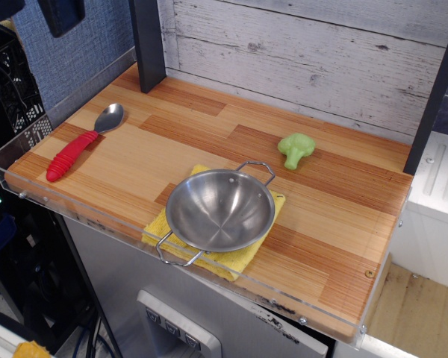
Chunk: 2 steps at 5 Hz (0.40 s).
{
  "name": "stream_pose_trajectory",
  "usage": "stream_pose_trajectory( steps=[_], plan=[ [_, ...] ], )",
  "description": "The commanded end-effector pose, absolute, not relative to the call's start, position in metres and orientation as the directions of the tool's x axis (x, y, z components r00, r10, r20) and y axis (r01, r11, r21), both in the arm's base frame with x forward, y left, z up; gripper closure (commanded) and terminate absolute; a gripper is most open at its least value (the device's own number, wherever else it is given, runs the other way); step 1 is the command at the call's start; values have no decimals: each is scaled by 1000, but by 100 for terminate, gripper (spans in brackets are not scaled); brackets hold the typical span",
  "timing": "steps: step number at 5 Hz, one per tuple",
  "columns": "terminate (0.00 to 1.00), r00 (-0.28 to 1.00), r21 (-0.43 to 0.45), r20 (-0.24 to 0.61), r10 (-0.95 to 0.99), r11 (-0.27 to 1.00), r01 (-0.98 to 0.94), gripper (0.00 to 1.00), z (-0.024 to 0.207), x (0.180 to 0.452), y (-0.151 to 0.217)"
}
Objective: Take the green vegetable and put it on the yellow towel
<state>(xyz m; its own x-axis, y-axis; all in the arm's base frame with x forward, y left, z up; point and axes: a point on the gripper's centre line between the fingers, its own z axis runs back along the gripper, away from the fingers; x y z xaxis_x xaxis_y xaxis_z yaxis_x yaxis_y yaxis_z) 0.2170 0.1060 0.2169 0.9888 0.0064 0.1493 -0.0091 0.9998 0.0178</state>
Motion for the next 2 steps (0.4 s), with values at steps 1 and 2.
stream_pose_trajectory(
  steps=[1,2],
  plan=[
    [0,989,18,149,6,1000,-9,0,217,217,106],
    [0,987,1,157,-12,1000,12,0,214,225,98]
  ],
)
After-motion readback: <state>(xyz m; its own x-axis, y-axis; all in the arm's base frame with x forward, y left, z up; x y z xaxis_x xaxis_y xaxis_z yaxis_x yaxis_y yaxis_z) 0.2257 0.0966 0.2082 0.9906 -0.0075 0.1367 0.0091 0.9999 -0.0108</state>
